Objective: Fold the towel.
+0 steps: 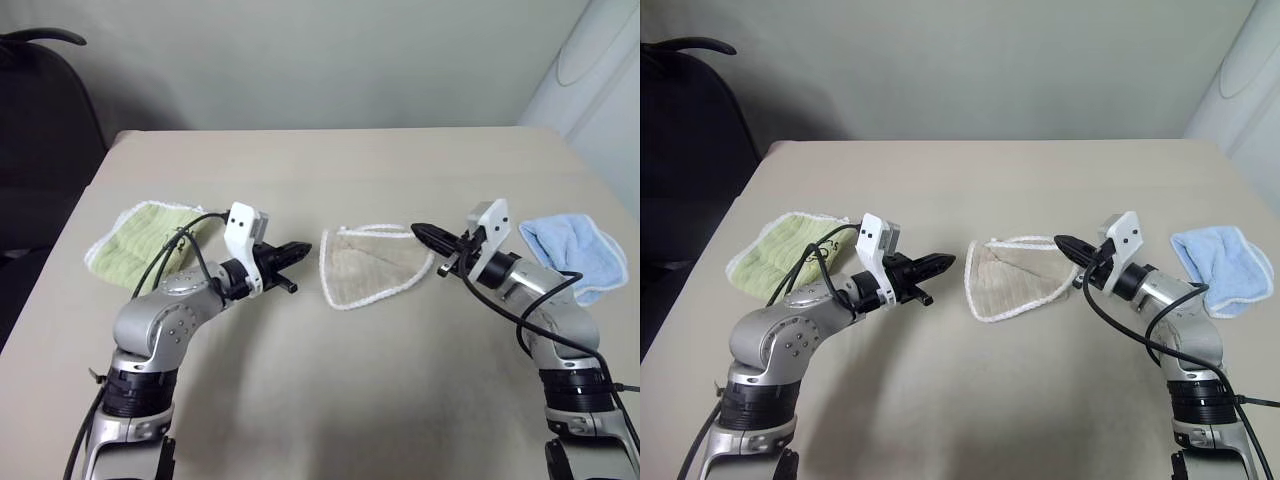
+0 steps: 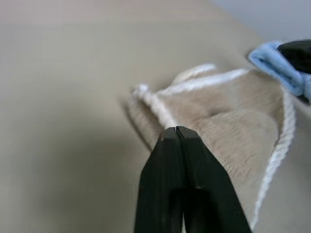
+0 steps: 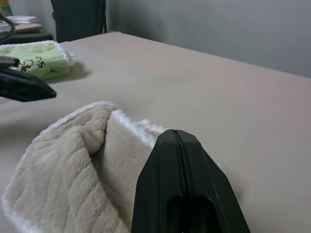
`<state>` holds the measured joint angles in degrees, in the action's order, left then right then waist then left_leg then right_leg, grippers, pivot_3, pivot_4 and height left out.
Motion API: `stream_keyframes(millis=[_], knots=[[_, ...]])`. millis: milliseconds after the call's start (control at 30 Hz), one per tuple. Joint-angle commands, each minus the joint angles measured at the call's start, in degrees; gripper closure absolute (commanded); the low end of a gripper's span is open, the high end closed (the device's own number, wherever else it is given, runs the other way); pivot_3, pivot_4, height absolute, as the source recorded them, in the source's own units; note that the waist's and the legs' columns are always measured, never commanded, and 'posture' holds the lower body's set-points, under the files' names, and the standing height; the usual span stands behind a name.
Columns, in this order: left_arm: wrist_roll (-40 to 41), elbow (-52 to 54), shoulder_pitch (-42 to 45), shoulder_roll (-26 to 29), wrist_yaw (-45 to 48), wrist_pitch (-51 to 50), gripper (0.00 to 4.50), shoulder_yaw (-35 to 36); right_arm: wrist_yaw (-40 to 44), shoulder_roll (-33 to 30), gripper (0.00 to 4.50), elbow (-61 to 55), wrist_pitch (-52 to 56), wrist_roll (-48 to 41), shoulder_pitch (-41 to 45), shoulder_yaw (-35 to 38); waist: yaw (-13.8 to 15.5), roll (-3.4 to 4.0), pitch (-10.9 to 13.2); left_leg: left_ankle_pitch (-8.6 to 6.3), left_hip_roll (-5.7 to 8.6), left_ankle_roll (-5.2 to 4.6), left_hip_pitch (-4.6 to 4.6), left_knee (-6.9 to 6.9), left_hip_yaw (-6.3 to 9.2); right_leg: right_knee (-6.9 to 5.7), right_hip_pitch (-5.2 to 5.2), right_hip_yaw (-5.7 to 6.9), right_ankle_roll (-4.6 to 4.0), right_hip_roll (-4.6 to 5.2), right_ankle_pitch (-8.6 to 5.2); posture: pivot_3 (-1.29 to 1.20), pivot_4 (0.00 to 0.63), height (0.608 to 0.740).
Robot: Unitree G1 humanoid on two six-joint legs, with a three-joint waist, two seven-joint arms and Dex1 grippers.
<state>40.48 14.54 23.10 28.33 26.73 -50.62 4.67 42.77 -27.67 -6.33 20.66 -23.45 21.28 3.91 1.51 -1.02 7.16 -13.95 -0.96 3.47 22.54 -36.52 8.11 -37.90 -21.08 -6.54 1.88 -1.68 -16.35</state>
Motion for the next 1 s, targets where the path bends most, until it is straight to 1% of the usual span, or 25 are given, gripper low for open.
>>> stream_keyframes(millis=[33,100,200,267,333,400,467,533,600,700,733,800,900,1000], knots=[[0.9,1.0,2.7,-3.9,0.9,3.9,4.46,0.6,-1.1,1.4,4.50,1.4,-1.4,1.9,0.5,-1.7,0.1,-0.02,0.0,-0.01,0.01,-0.01,0.00,-0.02,0.01,0.00,0.03,0.00,0.00,0.00,0.00,0.00,0.150,0.740],[-0.7,-2.0,4.7,-7.2,0.5,4.7,4.46,-1.9,-1.6,2.4,4.50,5.3,-3.1,4.4,0.9,-3.4,0.3,-0.09,-0.1,-0.02,0.02,-0.04,0.00,-0.07,0.03,0.00,0.06,0.01,0.02,0.02,0.01,0.00,0.150,0.740],[-7.2,-9.7,7.0,-10.6,-0.2,7.1,4.46,-7.6,-1.6,3.7,4.50,10.9,-4.9,7.0,1.7,-5.4,0.3,-0.08,-0.1,-0.08,0.06,-0.15,-0.01,-0.23,0.08,-0.01,0.13,0.03,0.09,0.11,0.05,0.00,0.150,0.740],[-12.0,-14.5,8.0,-11.5,0.2,9.6,4.46,-11.4,-1.5,4.4,4.50,14.6,-6.3,8.6,2.3,-6.4,0.2,-0.07,-0.1,-0.11,0.08,-0.18,-0.04,-0.27,0.08,-0.01,0.15,0.03,0.10,0.14,0.06,0.00,0.150,0.740],[-17.0,-18.8,8.7,-11.1,0.6,11.3,4.46,-15.3,-2.2,5.0,4.50,17.9,-7.9,10.4,2.9,-6.9,0.0,-0.07,-0.1,-0.12,0.08,-0.20,-0.04,-0.23,0.05,0.00,0.12,0.02,0.10,0.16,0.06,0.00,0.150,0.740],[-20.1,-21.8,9.0,-11.2,0.3,12.2,4.46,-17.0,-2.5,5.2,4.50,19.5,-9.4,11.7,2.9,-7.1,-0.1,-0.10,-0.1,-0.12,0.08,-0.20,0.00,-0.20,0.03,0.00,0.05,0.01,0.10,0.16,0.06,0.00,0.150,0.740],[-20.5,-21.7,8.6,-11.6,0.7,13.2,4.46,-16.3,-2.2,4.8,4.50,18.4,-10.1,11.5,2.3,-6.5,0.0,-0.09,-0.1,-0.12,0.09,-0.20,-0.09,-0.23,0.10,0.01,0.23,0.06,0.10,0.16,0.06,0.00,0.150,0.740],[-17.4,-18.3,7.6,-12.9,0.9,14.2,4.46,-12.1,-1.4,4.1,4.50,14.6,-9.4,9.4,1.4,-4.5,0.0,-0.09,-0.1,-0.15,0.12,-0.26,-0.14,-0.27,0.09,0.02,0.31,0.04,0.12,0.19,0.08,0.00,0.150,0.740],[-12.5,-14.5,6.9,-14.4,0.3,13.4,4.46,-6.4,-0.5,3.3,4.50,10.2,-7.3,6.1,0.7,-2.0,0.0,-0.08,-0.1,-0.16,0.14,-0.27,-0.11,-0.30,0.07,0.02,0.29,0.04,0.12,0.19,0.08,0.00,0.150,0.740],[-5.8,-9.5,5.9,-14.8,-2.4,10.2,4.50,2.6,-0.2,1.6,3.94,3.6,0.3,-1.9,0.7,3.3,0.0,-0.09,-0.1,-0.13,0.14,-0.22,0.04,-0.33,-0.02,0.03,0.17,0.03,0.13,0.16,0.07,0.00,0.150,0.740],[-4.7,-8.5,5.6,-14.6,-3.2,9.4,4.50,4.3,-0.3,1.2,3.64,2.2,2.5,-4.2,0.7,4.5,0.0,-0.09,-0.1,-0.12,0.14,-0.21,0.08,-0.34,-0.05,0.04,0.16,0.03,0.13,0.15,0.07,0.00,0.150,0.740],[-4.1,-6.9,4.3,-12.9,-4.6,8.4,4.50,7.3,-1.4,0.2,3.00,1.7,7.5,-7.7,1.5,7.2,-0.1,-0.10,-0.1,-0.12,0.14,-0.21,0.05,-0.35,-0.08,0.08,0.20,0.02,0.15,0.12,0.06,0.00,0.150,0.740],[-2.7,-5.1,2.9,-11.3,-6.4,7.0,4.50,10.7,-1.4,-2.0,1.88,3.8,13.8,-9.7,2.1,8.3,-0.1,-0.12,-0.1,-0.13,0.14,-0.21,-0.08,-0.34,-0.11,0.09,0.32,-0.04,0.20,0.10,0.03,0.00,0.150,0.740],[-2.5,-3.5,1.3,-9.6,-6.7,6.0,4.50,11.6,-0.9,-2.0,0.85,9.3,20.4,-14.3,4.0,11.0,0.2,-0.14,-0.1,-0.13,0.15,-0.22,-0.08,-0.37,-0.07,0.07,0.31,-0.05,0.22,0.13,0.02,0.00,0.150,0.740]])
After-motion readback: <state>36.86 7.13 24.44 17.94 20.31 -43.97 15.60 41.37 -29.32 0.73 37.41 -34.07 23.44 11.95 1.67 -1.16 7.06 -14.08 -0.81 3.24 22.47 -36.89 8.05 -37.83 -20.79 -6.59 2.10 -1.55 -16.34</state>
